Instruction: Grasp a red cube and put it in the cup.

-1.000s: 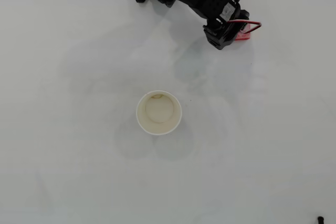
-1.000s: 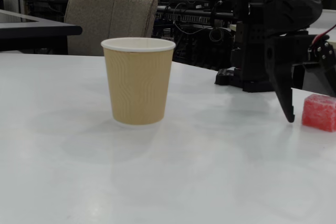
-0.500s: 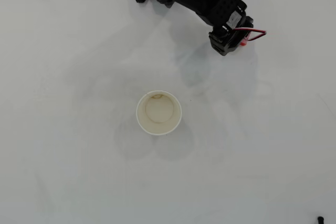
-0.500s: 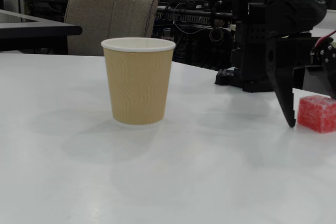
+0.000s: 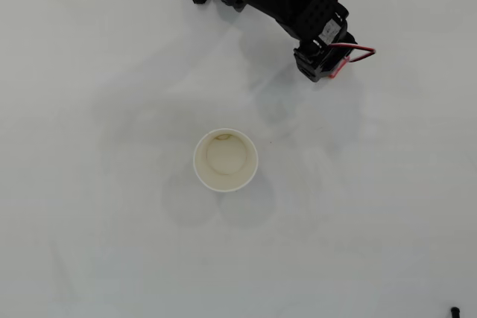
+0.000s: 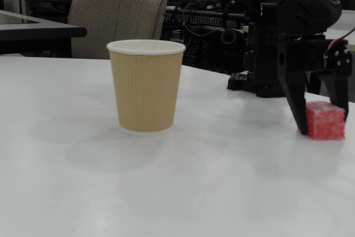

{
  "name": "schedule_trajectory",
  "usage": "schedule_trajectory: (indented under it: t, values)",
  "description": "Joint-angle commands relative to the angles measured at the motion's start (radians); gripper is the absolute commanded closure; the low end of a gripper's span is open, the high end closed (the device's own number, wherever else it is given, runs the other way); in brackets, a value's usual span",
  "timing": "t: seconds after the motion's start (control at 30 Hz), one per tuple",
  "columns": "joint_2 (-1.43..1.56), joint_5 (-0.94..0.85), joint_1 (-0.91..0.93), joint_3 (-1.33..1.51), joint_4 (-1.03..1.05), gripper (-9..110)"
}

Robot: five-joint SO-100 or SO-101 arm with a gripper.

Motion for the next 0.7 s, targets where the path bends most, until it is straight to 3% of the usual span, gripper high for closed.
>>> schedule_trajectory:
  t: [0.0,0.67]
  values:
    - [0.014,0.006,0.015,-0.072,0.011,94]
    - [0.316,-0.006,0.092,-0.044,0.054,95]
